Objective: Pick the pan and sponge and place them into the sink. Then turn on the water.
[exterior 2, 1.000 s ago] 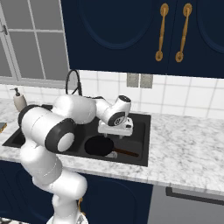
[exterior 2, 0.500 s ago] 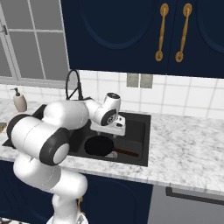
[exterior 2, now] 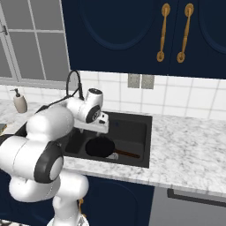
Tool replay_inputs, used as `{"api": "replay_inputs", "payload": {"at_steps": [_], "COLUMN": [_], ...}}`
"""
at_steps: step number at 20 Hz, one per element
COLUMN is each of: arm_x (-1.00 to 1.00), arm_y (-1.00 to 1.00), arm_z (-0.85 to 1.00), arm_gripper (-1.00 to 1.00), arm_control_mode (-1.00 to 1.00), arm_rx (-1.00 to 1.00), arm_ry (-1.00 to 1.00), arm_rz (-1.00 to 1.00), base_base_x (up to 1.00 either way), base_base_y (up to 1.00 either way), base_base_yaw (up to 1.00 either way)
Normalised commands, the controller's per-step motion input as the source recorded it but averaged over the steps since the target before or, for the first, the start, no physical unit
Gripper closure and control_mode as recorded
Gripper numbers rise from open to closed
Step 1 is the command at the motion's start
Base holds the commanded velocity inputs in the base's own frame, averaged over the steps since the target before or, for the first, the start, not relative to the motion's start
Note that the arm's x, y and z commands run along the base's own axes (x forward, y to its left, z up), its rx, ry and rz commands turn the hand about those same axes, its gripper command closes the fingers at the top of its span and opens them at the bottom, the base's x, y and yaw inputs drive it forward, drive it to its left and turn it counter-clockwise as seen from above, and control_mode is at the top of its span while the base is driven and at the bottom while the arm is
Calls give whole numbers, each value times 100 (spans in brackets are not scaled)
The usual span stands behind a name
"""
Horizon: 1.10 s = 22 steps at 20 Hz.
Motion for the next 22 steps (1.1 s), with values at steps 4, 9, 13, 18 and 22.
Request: {"api": "replay_inputs", "payload": {"at_steps": [4, 9, 13, 18, 22], "arm_x": [-35, -44, -29, -15, 0], "arm_y": [96, 92, 100, 100, 100], "arm_z": [34, 14, 19, 20, 2], "arm_gripper": [-100, -100, -100, -100, -100], "arm_control_mode": [-100, -100, -100, -100, -100], "arm_rx": [0, 0, -1, -2, -8], "arm_ry": [2, 0, 0, 2, 0], "arm_rz": [7, 0, 0, 0, 0], "base_base_x": [0, 0, 0, 0, 0], "base_base_y": [0, 0, 0, 0, 0], "base_base_yaw": [0, 0, 0, 0, 0]}}
